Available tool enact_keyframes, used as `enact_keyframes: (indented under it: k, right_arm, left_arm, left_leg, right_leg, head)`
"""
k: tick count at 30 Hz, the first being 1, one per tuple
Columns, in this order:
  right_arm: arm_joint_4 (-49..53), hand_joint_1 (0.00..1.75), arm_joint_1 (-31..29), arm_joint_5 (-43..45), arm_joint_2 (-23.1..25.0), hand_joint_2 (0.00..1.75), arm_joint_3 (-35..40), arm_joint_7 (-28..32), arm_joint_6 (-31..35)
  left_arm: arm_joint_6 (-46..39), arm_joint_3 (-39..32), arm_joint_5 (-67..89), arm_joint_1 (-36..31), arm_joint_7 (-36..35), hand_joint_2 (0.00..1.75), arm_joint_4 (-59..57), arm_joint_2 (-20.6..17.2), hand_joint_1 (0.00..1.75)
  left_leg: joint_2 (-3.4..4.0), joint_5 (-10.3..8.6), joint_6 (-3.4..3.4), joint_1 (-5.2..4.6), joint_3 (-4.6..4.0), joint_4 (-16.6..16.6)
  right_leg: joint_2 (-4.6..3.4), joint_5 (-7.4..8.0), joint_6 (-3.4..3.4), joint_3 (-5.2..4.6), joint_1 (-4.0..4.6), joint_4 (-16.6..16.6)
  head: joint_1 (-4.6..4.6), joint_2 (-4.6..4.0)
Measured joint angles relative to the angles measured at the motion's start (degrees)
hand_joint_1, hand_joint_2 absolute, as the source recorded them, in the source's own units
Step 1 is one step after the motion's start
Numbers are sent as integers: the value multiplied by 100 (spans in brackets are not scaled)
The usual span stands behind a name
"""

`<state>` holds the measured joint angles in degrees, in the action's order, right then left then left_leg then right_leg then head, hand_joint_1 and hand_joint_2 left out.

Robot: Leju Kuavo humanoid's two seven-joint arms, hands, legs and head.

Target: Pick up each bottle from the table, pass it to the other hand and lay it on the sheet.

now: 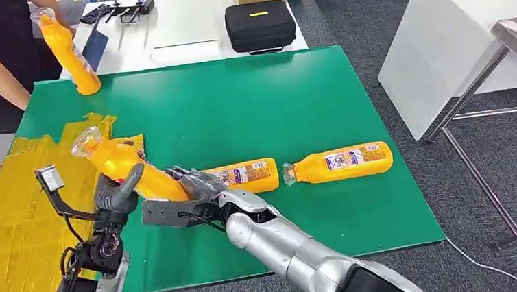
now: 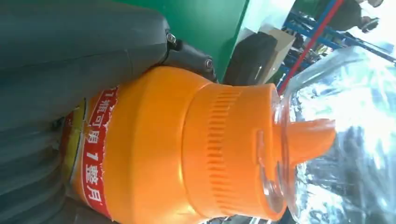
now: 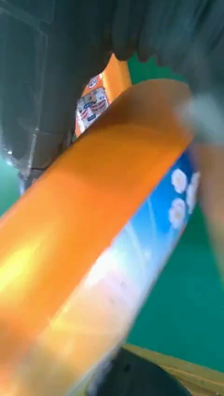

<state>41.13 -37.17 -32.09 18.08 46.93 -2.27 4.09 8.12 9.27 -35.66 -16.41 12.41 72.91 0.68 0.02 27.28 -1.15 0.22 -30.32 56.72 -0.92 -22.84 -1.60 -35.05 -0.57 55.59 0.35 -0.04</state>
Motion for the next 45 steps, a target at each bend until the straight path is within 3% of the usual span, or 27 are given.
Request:
enact_keyframes:
  k: [3,7,10,13,24,28,34,43,44,45]
  right_arm:
    - [346,0,109,127,-228,0,-333,55,41]
    - [1240,0,295,328,-658,0,-1062,137,-61]
    - [1782,0,374,512,-893,0,-1496,289,-260]
    - [2225,0,438,656,-1065,0,-1819,409,-417]
    - [2619,0,513,1001,-1362,0,-2108,490,-562]
    - [2608,0,516,1159,-1469,0,-2103,590,-675]
    - [2531,0,475,1294,-1502,0,-2035,649,-776]
    - [2472,0,415,1452,-1513,0,-1834,581,-877]
    - [2466,0,414,1449,-1520,0,-1806,577,-892]
    - [2461,0,414,1443,-1524,0,-1778,577,-894]
  left_arm:
    - [-774,-33,971,-52,563,175,75,-35,175]
    - [-3647,-172,4413,-209,1489,175,300,-153,175]
    - [-4679,-462,6948,-285,1546,175,330,-245,175]
    - [-4783,-1113,9222,-246,1945,175,326,-105,175]
    - [-4816,-2498,10742,-242,2499,175,47,468,175]
    - [-4816,-2570,11368,-262,1820,175,-499,476,175]
    - [-4816,-2360,12114,-337,798,175,-1570,170,175]
    - [-4818,-1206,12564,-875,-551,175,-3677,-376,175]
    - [-4820,-1009,12564,-992,-664,175,-3931,-424,0]
    - [-4822,-843,12562,-1102,-716,175,-4123,-481,0]
  left_leg:
    - [-12,0,-1,0,-3,0]
    - [-12,0,-1,0,-4,2]
    - [-19,0,-1,0,-4,2]
    - [-16,0,-1,1,-6,2]
    - [-17,-1,-1,-3,-4,2]
    - [-18,0,-1,-3,-4,2]
    - [-18,0,-1,-1,-5,2]
    - [-20,-3,-3,-1,-5,2]
    - [-25,-4,-3,-1,-3,1]
    - [-29,-3,-3,-1,1,1]
  right_leg:
    - [2,0,-1,1,-3,0]
    - [2,1,-1,1,-4,0]
    - [7,1,-1,1,-4,0]
    - [7,0,-1,1,-4,0]
    - [14,1,-1,1,-4,0]
    - [14,1,-1,1,-5,-1]
    - [13,1,-1,0,-1,0]
    - [16,1,-1,4,-6,1]
    - [22,1,-1,10,-7,1]
    - [29,0,-1,18,-8,1]
  head:
    - [0,0]
    - [-2,0]
    - [-2,0]
    - [0,0]
    - [-2,0]
    - [-2,0]
    - [-2,0]
    - [-2,0]
    - [-2,0]
    - [-2,0]
